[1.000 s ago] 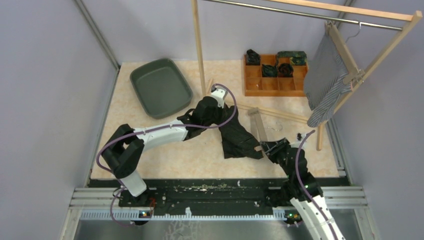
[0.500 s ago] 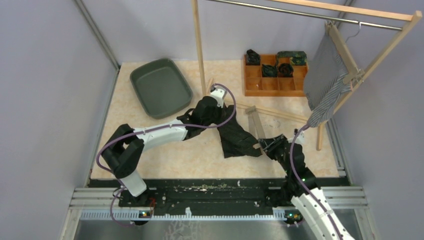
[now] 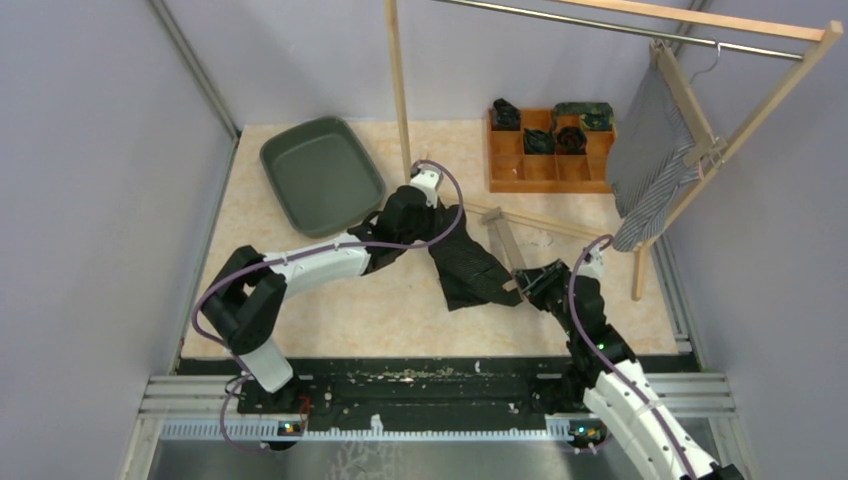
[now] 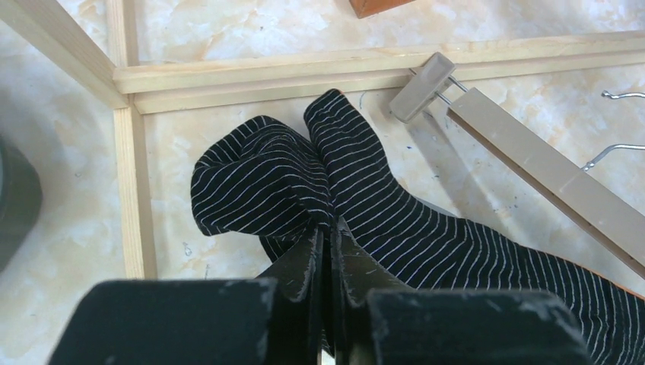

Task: Clip the underwear to the hanger
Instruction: Adjust the clothesline at the center of the board, then open the clamp at the hanger.

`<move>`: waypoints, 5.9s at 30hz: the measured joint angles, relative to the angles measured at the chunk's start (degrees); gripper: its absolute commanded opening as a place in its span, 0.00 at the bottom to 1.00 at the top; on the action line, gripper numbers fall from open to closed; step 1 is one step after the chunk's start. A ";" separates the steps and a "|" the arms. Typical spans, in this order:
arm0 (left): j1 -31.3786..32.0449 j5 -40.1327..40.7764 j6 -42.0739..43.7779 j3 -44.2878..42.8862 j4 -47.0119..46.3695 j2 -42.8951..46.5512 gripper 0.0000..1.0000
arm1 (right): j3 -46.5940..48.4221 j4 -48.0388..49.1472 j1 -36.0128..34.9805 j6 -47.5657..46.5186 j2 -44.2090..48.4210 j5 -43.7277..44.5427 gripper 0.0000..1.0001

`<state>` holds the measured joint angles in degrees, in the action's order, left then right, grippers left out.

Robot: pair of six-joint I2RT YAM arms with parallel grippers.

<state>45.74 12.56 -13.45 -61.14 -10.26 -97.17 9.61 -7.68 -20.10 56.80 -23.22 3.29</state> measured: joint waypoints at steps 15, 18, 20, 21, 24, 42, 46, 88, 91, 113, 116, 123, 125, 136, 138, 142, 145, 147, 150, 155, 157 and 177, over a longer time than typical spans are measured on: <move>-1.16 -2.47 -2.62 1.88 0.00 -1.55 0.09 | -2.56 -4.37 0.00 0.98 14.32 1.73 0.08; -1.16 -3.26 -2.82 2.25 -0.20 -1.51 0.10 | -2.75 -4.85 0.02 1.55 16.37 2.03 0.08; -1.16 -3.69 -2.82 2.25 -0.11 -1.51 0.10 | -3.65 -5.03 0.02 1.90 17.99 2.05 0.08; -1.16 -3.85 -2.82 2.25 -0.11 -1.51 0.10 | -4.20 -5.35 0.02 1.99 18.82 2.05 0.08; -1.16 -4.28 -2.84 2.25 -0.07 -1.51 0.10 | -5.60 -7.04 0.02 2.45 21.44 2.05 0.08; -1.16 -4.74 -3.26 3.08 -0.04 -1.36 0.10 | -5.16 -5.81 0.02 3.13 11.58 1.29 0.08; -1.22 -4.76 -3.28 3.10 -0.09 -1.29 0.10 | 0.28 -2.32 0.02 1.20 0.83 0.83 0.08; -1.27 -5.55 -3.28 3.13 -0.24 -1.29 0.10 | 11.93 22.29 0.02 -2.82 -38.95 -2.38 0.04; -1.27 -5.55 -3.28 3.13 -0.24 -1.29 0.10 | 11.93 22.53 0.02 -2.82 -39.19 -2.38 0.04; -2.51 -3.78 -3.26 3.13 -0.24 -2.49 0.14 | 11.93 24.70 0.02 -3.61 -41.00 -3.02 0.03; -2.67 -3.54 -3.26 3.13 -0.26 -2.86 0.18 | 11.85 25.31 0.02 -3.69 -41.57 -3.32 0.03; -2.84 -2.51 -3.96 3.10 0.33 -6.12 0.61 | 9.75 27.50 0.02 -3.72 -41.70 -3.63 0.04; -2.93 -2.01 -4.57 3.10 1.33 -7.13 0.65 | 9.14 27.85 0.02 -3.82 -41.81 -3.85 0.04; -3.15 0.37 -4.90 1.31 4.39 -7.63 0.71 | 9.07 29.44 0.02 -4.37 -46.86 -6.97 0.06; -3.15 0.57 -4.72 -0.15 4.85 -7.63 0.71 | 8.66 30.03 0.02 -4.52 -47.06 -7.41 0.06; -3.15 0.94 -4.39 -3.41 5.18 -7.63 0.71 | 7.96 30.01 0.02 -4.85 -46.80 -7.89 0.07; -3.17 0.96 -3.80 -5.64 5.18 -7.65 0.73 | 7.23 29.24 0.02 -5.22 -45.16 -7.89 0.14; -3.28 0.90 -3.23 -7.02 5.07 -7.89 0.73 | 6.40 28.39 0.02 -5.38 -43.19 -7.56 0.23; -3.72 0.26 -2.93 -8.74 4.59 -9.16 0.73 | 5.68 26.69 0.02 -5.81 -41.42 -6.99 0.36; -4.44 -1.64 -2.62 -10.38 3.87 -12.90 0.73 | 5.68 25.11 0.02 -6.25 -41.77 -6.43 0.66; -4.66 -2.12 -2.47 -10.40 3.85 -14.14 0.73 | 5.68 24.48 0.02 -6.47 -42.16 -6.36 0.69; -7.28 -7.39 1.53 -14.69 1.22 -21.79 0.71 | 5.70 17.64 5.81 -9.33 -33.75 -5.38 0.76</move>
<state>38.46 5.17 -11.92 -75.83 -9.04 -118.96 15.31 9.96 -14.28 47.46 -56.97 -2.09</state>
